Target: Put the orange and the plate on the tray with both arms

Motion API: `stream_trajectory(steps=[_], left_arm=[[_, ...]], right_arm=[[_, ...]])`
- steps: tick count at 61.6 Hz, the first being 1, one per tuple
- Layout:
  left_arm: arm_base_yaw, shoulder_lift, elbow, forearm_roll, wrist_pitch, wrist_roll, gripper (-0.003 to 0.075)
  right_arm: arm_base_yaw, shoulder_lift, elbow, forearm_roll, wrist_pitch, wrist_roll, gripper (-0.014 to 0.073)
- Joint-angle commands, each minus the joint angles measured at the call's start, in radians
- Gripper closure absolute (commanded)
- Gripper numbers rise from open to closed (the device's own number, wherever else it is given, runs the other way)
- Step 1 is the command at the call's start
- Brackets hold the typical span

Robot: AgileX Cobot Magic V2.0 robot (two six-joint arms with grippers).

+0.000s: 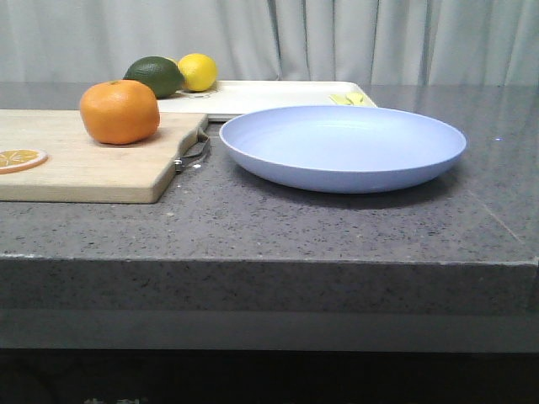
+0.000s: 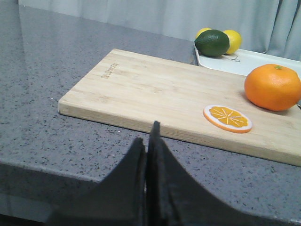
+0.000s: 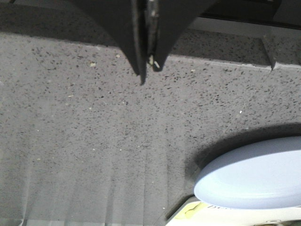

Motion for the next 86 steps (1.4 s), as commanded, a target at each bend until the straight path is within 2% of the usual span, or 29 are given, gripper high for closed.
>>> stream_trajectory(steps=[1, 86], left_arm=[[0.0, -0.019, 0.005, -0.007, -0.088, -0.007, 0.0738], [0.0, -0.019, 0.005, -0.007, -0.088, -0.007, 0.0738]], right_arm=[[-0.006, -0.024, -0.003, -0.011, -0.073, -0.003, 0.0658], [-0.006, -0.024, -0.003, -0.012, -0.103, -0.003, 0.0658]])
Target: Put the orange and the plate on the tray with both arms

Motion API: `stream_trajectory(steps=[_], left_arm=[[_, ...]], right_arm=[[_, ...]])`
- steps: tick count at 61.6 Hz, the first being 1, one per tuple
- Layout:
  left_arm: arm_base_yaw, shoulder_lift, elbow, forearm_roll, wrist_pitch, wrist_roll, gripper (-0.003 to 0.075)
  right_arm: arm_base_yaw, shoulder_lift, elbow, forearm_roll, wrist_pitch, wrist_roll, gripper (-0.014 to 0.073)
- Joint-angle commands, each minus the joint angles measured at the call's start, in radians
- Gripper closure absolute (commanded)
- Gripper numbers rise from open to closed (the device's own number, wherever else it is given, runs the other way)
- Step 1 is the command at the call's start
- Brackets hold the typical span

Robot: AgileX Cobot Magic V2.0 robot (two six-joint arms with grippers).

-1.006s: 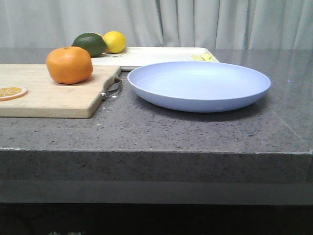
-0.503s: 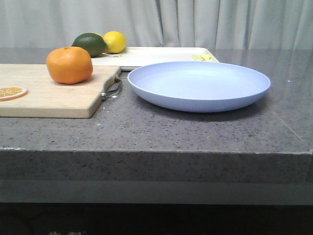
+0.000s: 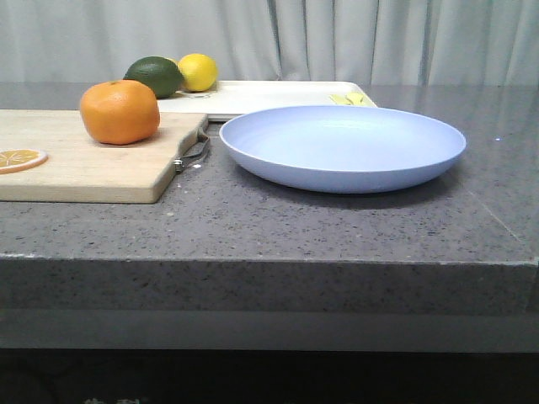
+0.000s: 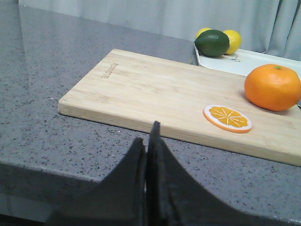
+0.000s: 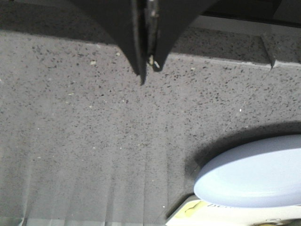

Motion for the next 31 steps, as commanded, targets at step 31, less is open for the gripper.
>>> stream_trajectory(steps=[31], left_arm=[[0.0, -0.019, -0.027, 0.016, -0.343, -0.007, 0.0738]], right_arm=[[-0.006, -0.024, -0.085, -0.01, -0.22, -0.003, 0.0658]])
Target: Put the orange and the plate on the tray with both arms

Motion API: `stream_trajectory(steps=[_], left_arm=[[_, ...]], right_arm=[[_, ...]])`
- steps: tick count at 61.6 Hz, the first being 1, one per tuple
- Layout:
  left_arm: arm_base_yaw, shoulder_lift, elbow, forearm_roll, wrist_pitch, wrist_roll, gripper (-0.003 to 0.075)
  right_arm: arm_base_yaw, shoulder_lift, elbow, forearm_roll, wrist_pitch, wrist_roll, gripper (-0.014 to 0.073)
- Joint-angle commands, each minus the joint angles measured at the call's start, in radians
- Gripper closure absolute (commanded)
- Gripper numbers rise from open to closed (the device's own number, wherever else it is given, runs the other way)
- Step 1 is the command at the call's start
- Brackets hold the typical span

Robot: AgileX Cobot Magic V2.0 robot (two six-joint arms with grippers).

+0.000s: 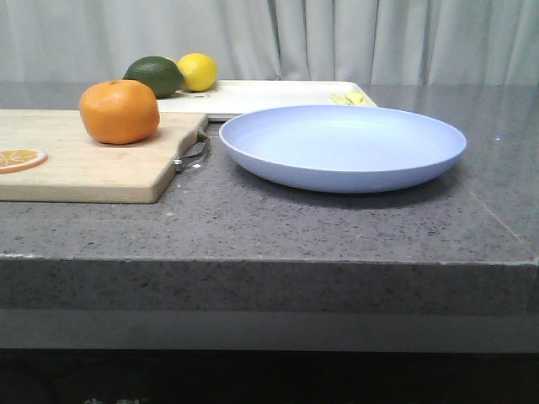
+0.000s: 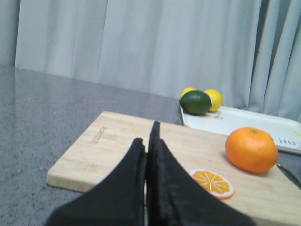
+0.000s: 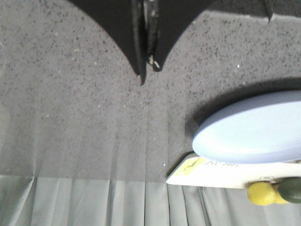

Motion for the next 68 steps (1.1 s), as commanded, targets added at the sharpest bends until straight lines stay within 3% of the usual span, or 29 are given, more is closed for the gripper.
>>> stream_trajectory(steps=[1, 18, 35, 47, 53, 59, 64, 68], left_arm=[[0.0, -0.017, -0.032, 0.022, -0.111, -0.007, 0.0738], [0.0, 0.142, -0.266, 0.162, 0.071, -0.007, 0.0738], [0.0, 0.483, -0.414, 0.169, 0.067, -0.007, 0.0738], [0.0, 0.543, -0.421, 0.169, 0.026, -0.007, 0.0738], [0.0, 0.543, -0.421, 0.169, 0.014, -0.007, 0.0733], [0.0, 0.543, -0.421, 0.169, 0.016, -0.007, 0.0638], [0.0, 0.543, -0.421, 0.16, 0.016, -0.007, 0.0444], [0.0, 0.543, -0.421, 0.134, 0.016, -0.007, 0.0284]], right_arm=[[-0.006, -0.024, -0.085, -0.01, -0.09, -0.003, 0.0658], [-0.006, 0.127, -0.344, -0.011, 0.06, -0.003, 0.0657], [-0.006, 0.456, -0.551, -0.011, 0.113, -0.003, 0.0657], [-0.006, 0.518, -0.569, -0.011, 0.081, -0.003, 0.0648], [-0.006, 0.518, -0.569, -0.011, 0.077, -0.003, 0.0557], [-0.006, 0.518, -0.569, -0.011, 0.076, -0.003, 0.0354], [-0.006, 0.518, -0.569, -0.011, 0.076, -0.003, 0.0146], [-0.006, 0.518, -0.569, -0.011, 0.076, -0.003, 0.0041]])
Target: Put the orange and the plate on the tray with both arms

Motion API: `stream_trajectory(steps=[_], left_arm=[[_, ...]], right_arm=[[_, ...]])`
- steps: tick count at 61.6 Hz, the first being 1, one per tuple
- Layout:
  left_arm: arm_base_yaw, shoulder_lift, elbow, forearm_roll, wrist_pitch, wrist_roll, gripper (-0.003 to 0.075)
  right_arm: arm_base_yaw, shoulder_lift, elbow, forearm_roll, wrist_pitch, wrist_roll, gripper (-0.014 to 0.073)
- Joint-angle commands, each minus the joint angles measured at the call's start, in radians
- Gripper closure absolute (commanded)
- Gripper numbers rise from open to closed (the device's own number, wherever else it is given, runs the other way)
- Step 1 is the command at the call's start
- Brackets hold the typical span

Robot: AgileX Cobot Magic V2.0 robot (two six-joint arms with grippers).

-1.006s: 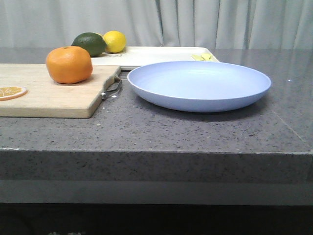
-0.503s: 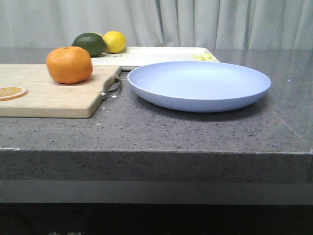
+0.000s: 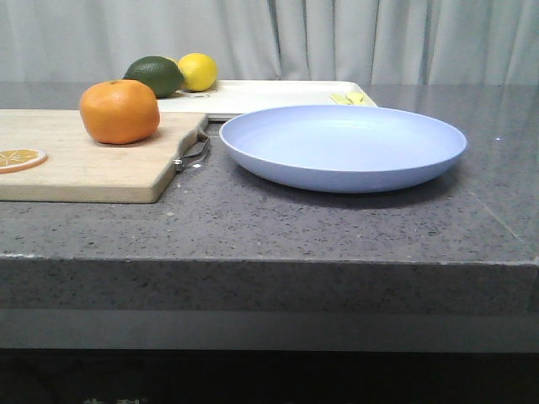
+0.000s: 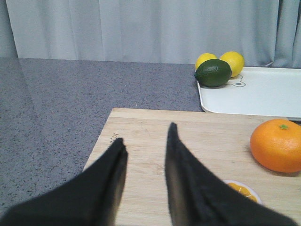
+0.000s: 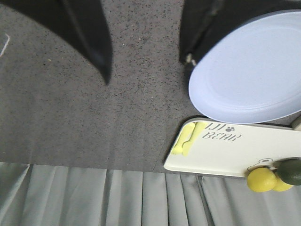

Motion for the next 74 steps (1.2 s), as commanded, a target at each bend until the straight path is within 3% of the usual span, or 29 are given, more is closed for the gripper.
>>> stream_trajectory(steps=[1, 5, 10, 39, 58, 74], left_arm=[[0.0, 0.008, -0.037, -0.037, -0.084, -0.007, 0.0232], [0.0, 0.008, -0.037, -0.046, -0.086, -0.007, 0.009], [0.0, 0.008, -0.035, -0.046, -0.086, -0.007, 0.0022], [-0.004, 0.036, -0.061, -0.084, -0.048, -0.007, 0.0108], [-0.174, 0.337, -0.304, -0.084, 0.02, -0.007, 0.0108], [-0.337, 0.66, -0.654, -0.084, 0.325, -0.007, 0.0108]], right_arm=[[-0.006, 0.01, -0.04, -0.011, -0.088, -0.003, 0.0022], [-0.006, 0.01, -0.039, -0.011, -0.089, -0.003, -0.0044], [-0.006, 0.01, -0.039, -0.011, -0.089, -0.003, -0.0056], [-0.006, 0.01, -0.039, -0.011, -0.1, -0.003, -0.0051], [-0.006, 0.01, -0.039, -0.011, -0.104, -0.003, -0.0051], [-0.006, 0.01, -0.039, -0.011, -0.104, -0.003, -0.0051]])
